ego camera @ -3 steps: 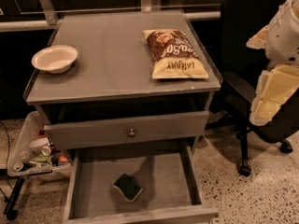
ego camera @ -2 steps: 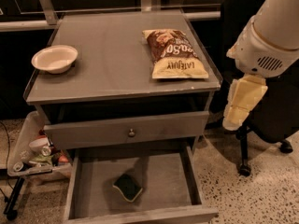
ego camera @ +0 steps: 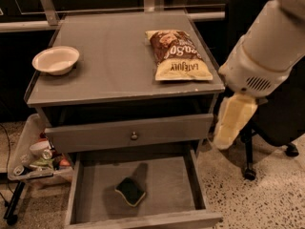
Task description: Pick sponge from middle drawer and place on counter
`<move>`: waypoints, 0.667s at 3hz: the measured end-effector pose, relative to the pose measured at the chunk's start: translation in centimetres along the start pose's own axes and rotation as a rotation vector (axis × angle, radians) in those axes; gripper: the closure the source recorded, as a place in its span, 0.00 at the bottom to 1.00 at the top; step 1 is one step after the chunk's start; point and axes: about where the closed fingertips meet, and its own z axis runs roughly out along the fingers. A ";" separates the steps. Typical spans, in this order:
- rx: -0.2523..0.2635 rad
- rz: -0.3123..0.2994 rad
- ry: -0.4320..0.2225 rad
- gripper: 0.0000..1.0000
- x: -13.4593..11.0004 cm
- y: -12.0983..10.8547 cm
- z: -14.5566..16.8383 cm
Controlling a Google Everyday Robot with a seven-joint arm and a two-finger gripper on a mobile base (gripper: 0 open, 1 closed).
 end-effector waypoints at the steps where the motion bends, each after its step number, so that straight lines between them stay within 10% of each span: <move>1: -0.067 0.049 -0.049 0.00 -2.2 3.7 5.6; 2: -0.128 0.132 -0.096 0.00 -3.5 6.6 12.5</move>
Offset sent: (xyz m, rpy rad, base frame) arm -0.0322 0.1079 -0.2007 0.2504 0.2176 -0.1478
